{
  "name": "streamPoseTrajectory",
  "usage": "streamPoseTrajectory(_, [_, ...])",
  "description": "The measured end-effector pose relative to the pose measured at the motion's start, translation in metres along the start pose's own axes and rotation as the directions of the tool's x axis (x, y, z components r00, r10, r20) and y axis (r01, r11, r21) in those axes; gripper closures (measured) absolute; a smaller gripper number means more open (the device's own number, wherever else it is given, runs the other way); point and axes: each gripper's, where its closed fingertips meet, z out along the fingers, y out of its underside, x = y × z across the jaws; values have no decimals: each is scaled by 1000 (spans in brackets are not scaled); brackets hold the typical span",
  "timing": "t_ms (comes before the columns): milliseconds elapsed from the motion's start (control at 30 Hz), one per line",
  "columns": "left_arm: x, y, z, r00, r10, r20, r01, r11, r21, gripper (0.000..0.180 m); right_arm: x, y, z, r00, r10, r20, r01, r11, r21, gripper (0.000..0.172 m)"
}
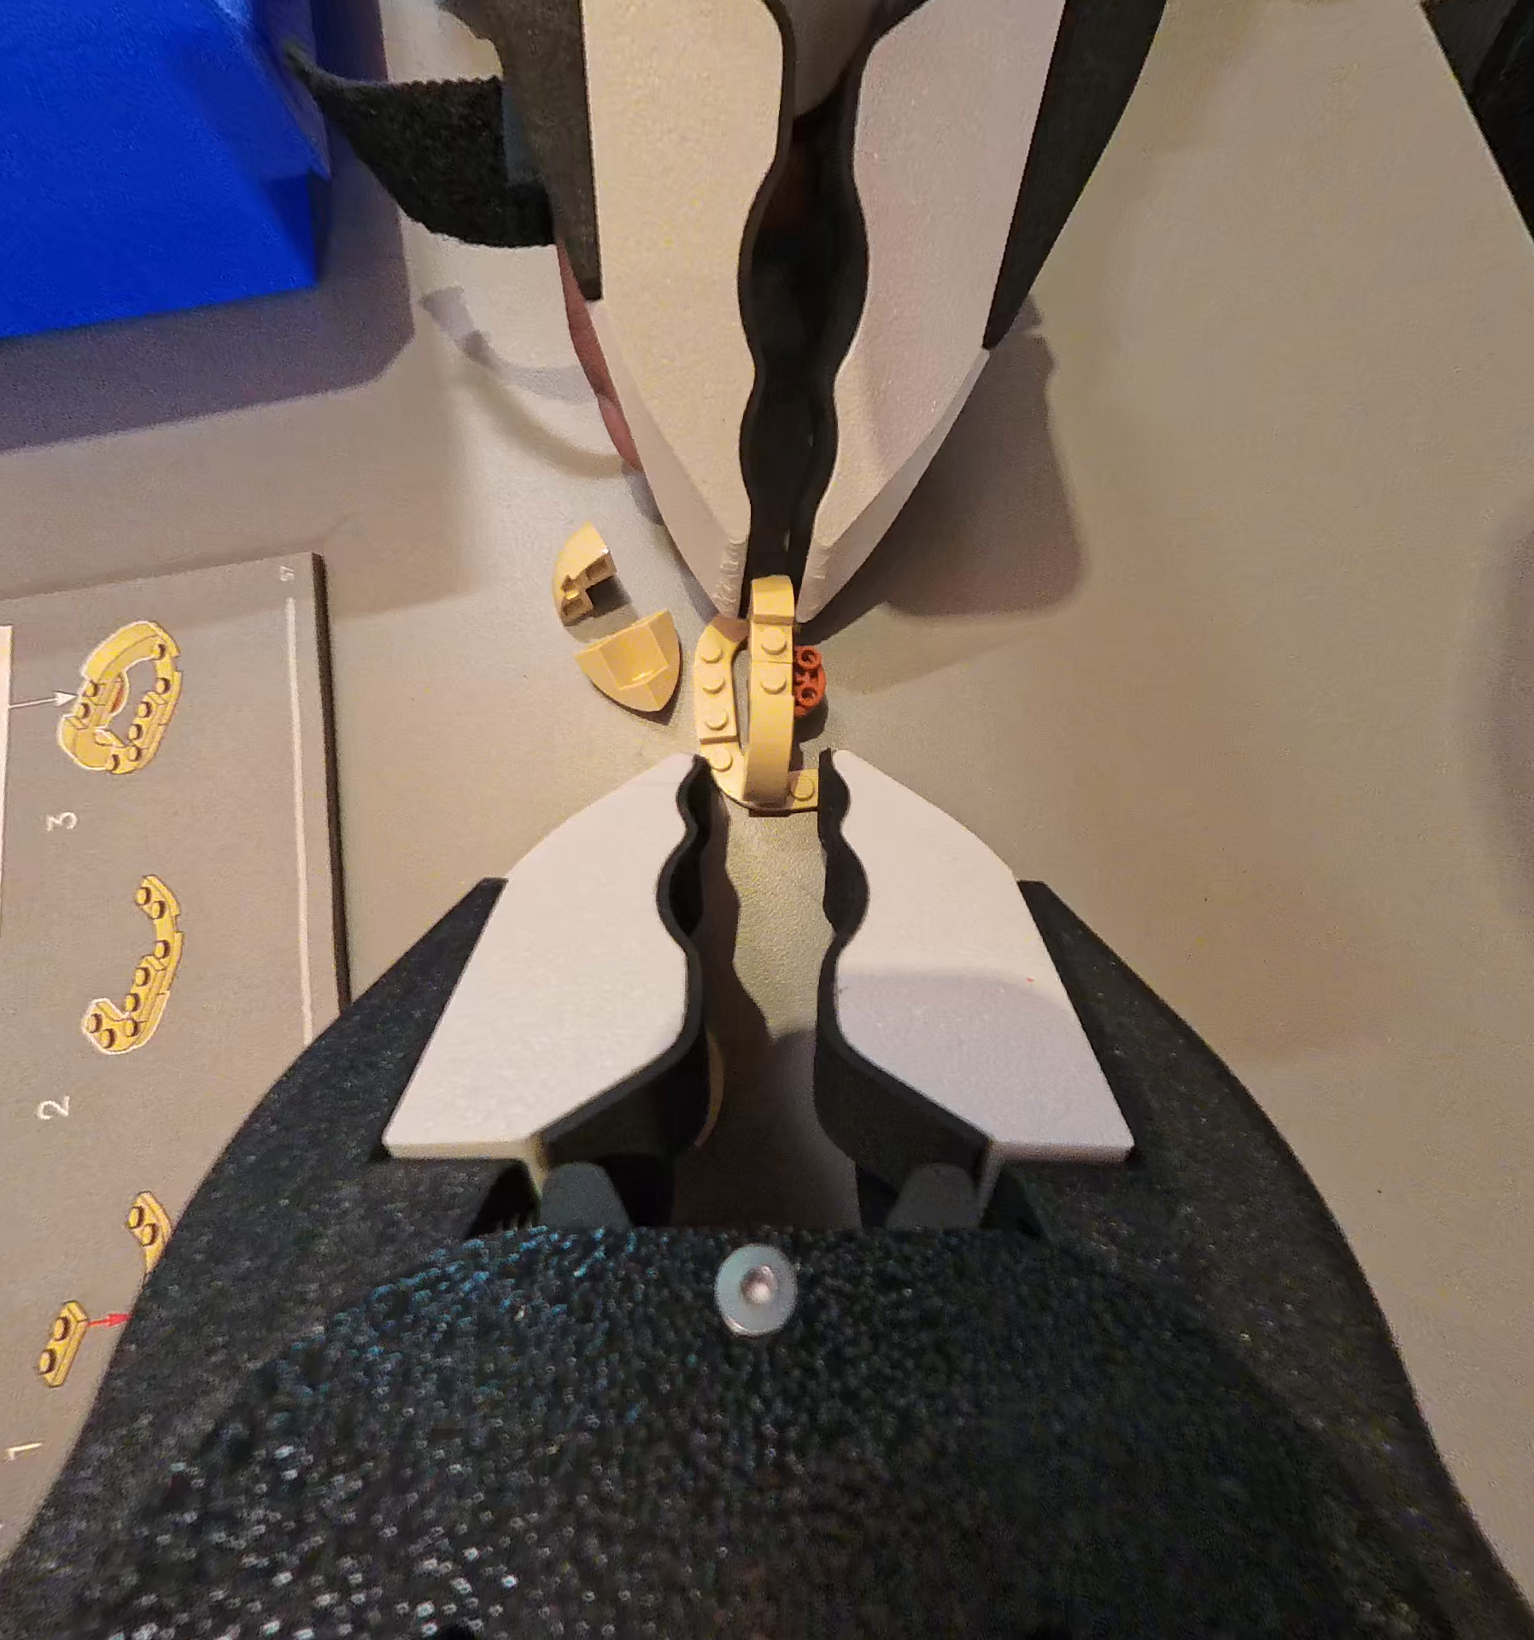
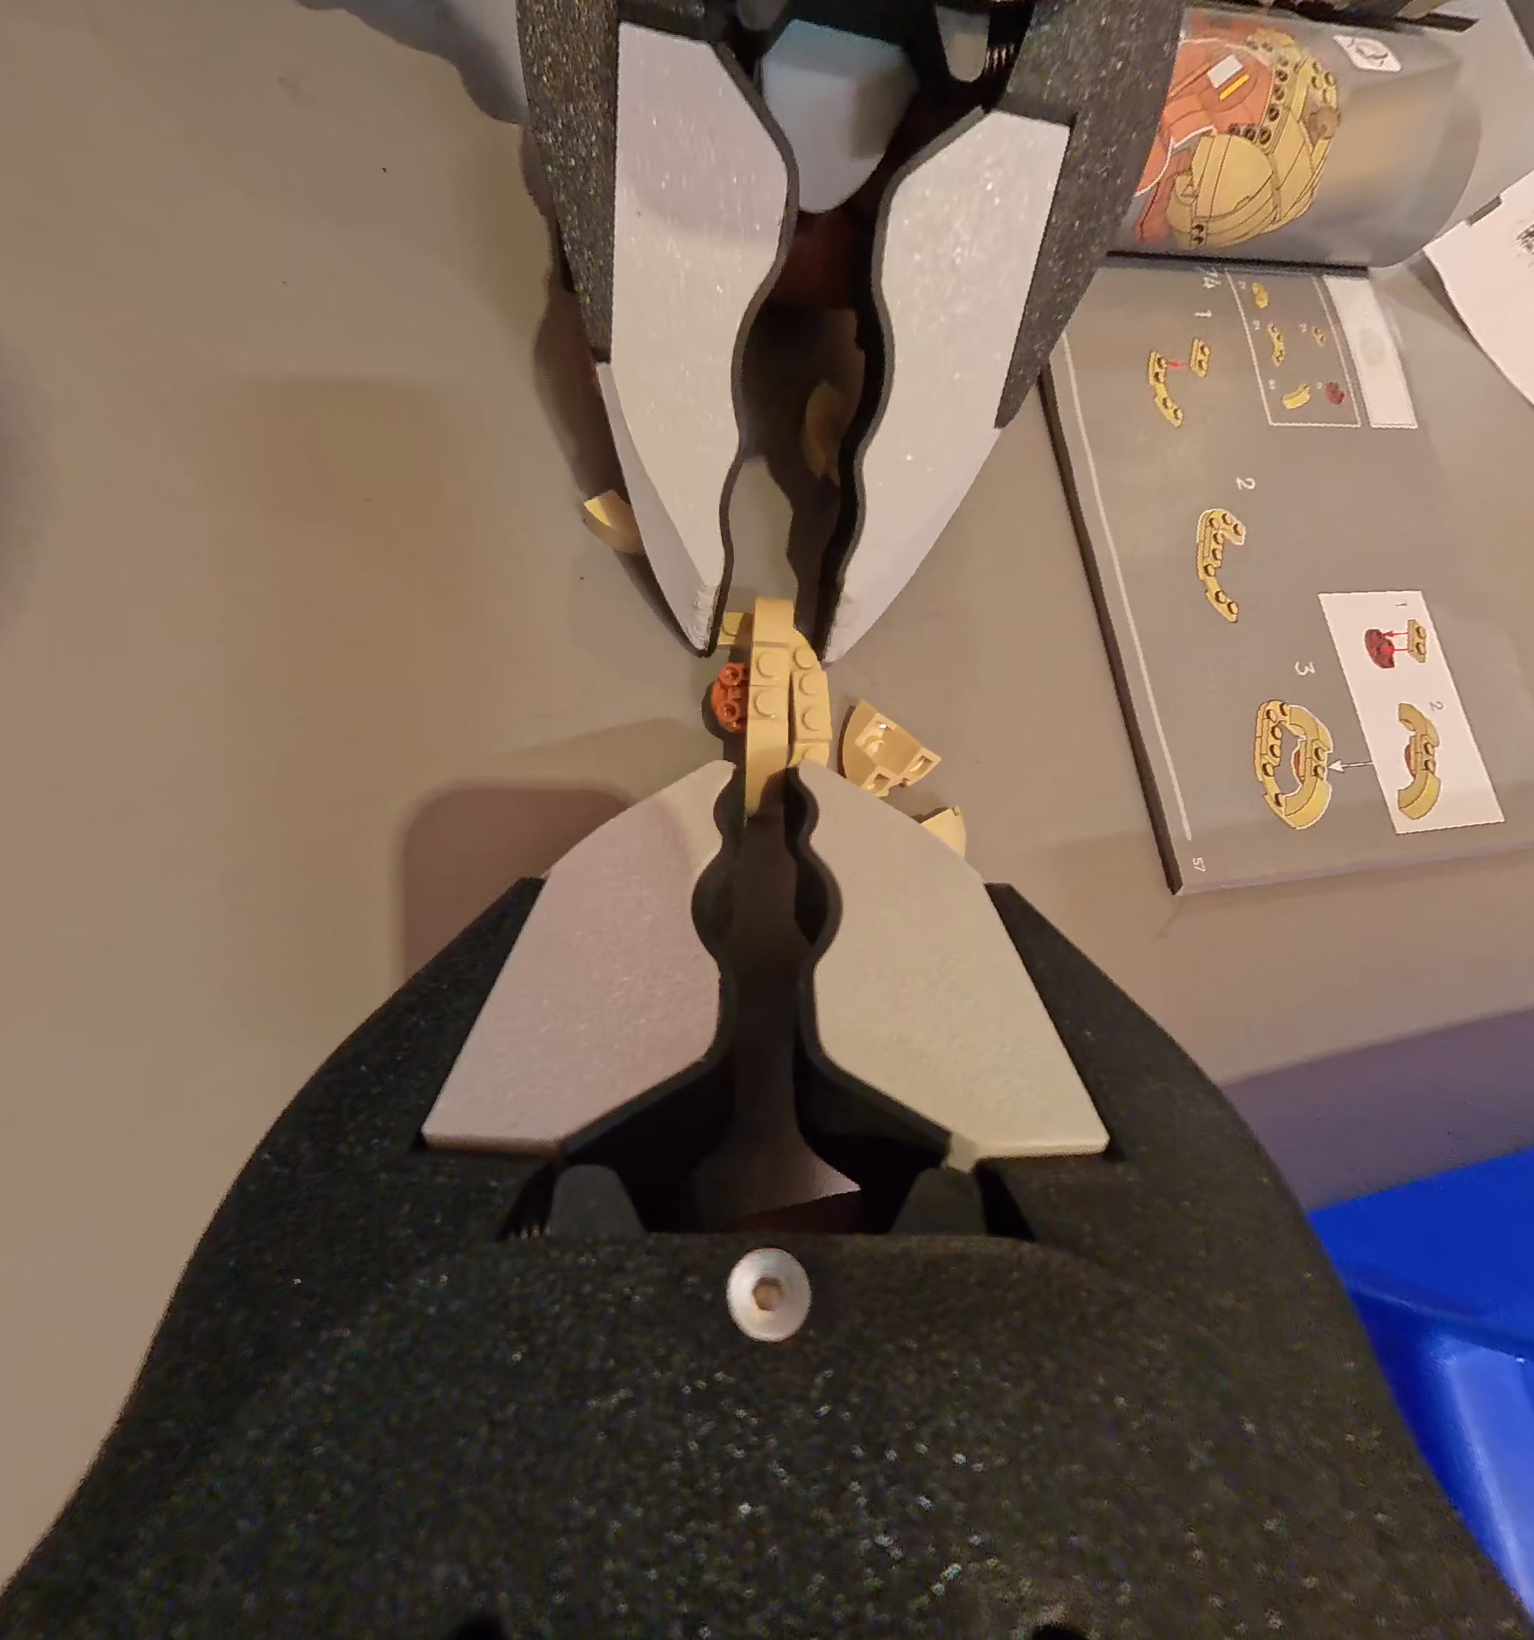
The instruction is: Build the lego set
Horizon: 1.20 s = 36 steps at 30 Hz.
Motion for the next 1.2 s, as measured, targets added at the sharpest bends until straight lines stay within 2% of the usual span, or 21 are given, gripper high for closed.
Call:
streamPoseTrajectory(233, [-2,-1,0,1000,-2,18,2,1000,6,160,-2,0,0,1000,-3,13,3,1000,-3,163])
streamPoseTrajectory(467, [-2,-3,-2,1000,-13,19,13,999,33,168,-4,-1,-1,999,-10,30,10,1000,7,153])
streamPoseTrajectory(700, [2,-1,-2,1000,16,3,-16,1000,23,167,-4,0,-1,1000,-10,29,10,1000,2,151])
streamPoseTrajectory(933, [3,-1,-3,996,94,-7,-93,995,26,147,-5,0,-1,999,-9,32,9,1000,1,153])
streamPoseTrajectory(1200, [-2,0,-2,984,159,-82,-158,987,19,145,-8,2,-5,998,-4,62,4,1000,5,151])
